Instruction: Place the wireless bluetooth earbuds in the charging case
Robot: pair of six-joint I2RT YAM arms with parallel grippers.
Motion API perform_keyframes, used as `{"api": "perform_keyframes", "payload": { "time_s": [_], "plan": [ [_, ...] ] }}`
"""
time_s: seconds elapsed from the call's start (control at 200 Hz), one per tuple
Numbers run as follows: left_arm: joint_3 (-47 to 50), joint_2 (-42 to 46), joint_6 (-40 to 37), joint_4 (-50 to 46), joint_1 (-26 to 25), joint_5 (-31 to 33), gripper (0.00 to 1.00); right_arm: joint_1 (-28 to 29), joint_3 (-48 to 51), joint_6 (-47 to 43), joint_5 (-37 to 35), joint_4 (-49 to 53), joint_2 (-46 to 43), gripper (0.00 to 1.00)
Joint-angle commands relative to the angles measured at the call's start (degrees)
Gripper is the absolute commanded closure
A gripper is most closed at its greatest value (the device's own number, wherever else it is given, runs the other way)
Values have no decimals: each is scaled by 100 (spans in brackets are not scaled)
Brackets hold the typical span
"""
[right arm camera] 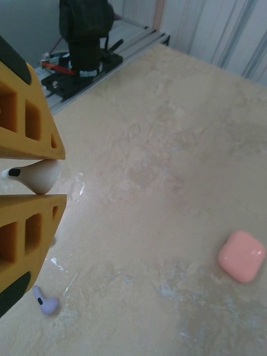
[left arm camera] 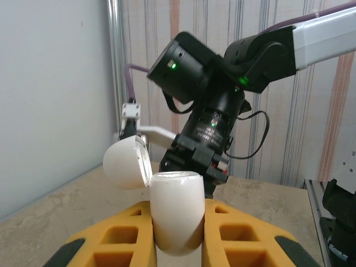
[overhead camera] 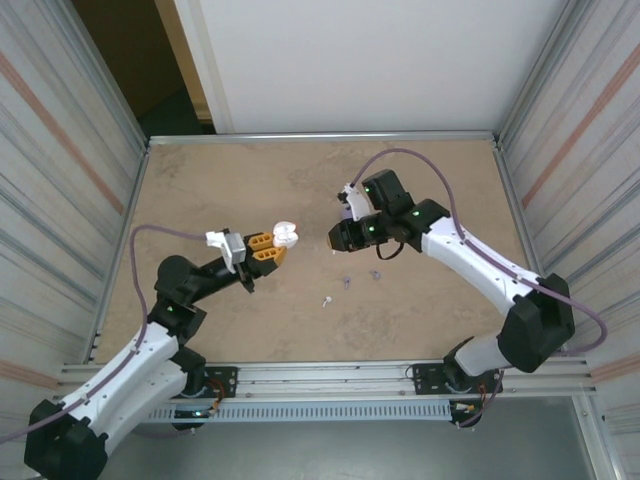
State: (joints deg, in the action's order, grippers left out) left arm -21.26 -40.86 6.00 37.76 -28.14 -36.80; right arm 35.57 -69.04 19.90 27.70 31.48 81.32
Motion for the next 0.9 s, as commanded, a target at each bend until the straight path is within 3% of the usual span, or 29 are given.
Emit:
{"api": "perform_keyframes", "payload": {
  "time_s": [0.0,0.456,0.897],
  "plan": [
    [8,-121,14,405,-21,-9,100,-68,32,-107,187,-20,-342,80],
    [-72,-664,133,762,-23,-142,100,-150,1,-100,320,-188,-1178,80],
    [-72,-936,293,1022,-25,-196,100,-78,-242,-184,325,-408,-1345,79]
  ]
}}
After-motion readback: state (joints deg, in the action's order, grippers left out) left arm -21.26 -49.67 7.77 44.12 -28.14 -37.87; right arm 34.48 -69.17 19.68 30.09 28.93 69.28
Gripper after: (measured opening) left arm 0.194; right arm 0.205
